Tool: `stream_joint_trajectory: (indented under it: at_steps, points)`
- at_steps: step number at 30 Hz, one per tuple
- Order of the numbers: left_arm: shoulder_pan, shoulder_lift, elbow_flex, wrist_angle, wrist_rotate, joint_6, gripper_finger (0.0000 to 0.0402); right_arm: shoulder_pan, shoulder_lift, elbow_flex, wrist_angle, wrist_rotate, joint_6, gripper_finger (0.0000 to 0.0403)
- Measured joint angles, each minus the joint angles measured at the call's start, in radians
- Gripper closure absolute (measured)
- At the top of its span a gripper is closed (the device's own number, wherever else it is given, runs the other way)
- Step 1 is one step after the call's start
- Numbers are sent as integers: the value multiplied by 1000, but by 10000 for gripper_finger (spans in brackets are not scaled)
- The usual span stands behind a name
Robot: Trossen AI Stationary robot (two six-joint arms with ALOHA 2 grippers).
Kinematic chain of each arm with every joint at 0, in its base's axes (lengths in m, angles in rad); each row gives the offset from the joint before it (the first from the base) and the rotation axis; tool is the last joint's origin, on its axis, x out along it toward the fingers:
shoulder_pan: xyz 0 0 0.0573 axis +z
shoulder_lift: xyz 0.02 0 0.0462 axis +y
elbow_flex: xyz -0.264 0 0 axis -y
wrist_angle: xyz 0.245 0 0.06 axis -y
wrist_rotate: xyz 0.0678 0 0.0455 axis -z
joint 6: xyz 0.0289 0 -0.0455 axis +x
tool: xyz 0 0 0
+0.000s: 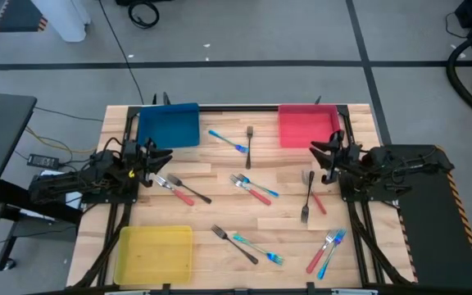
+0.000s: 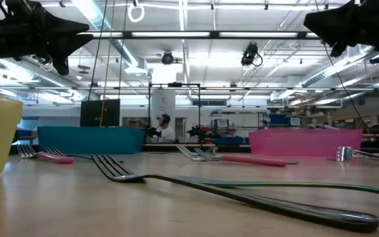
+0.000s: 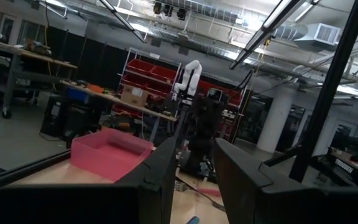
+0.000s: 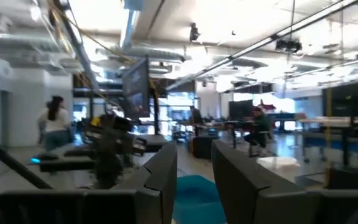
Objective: Sort silverware by color (type)
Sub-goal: Put the middle left black fork into the blue bin
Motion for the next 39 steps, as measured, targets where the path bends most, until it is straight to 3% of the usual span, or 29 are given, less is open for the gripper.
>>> stream_joint_trajectory:
  at_steps: [9, 19, 28, 31, 39]
  points:
    - [0, 0, 0, -8, 1, -29, 292, -50, 73, 0, -29, 44, 36, 294]
    - [0, 21, 12, -147, 1, -1, 292, -66, 129, 0, -79, 44, 99, 294]
    - [0, 178, 142, -228, 1, 227, 292, -83, 145, 0, -15, 48, 113, 294]
    - [0, 238, 189, -246, 0, 233, 292, -102, 144, 1, 29, 47, 102, 294]
    - [0, 402, 447, -419, 1, 257, 292, -139, 145, 162, -185, -49, 65, 294]
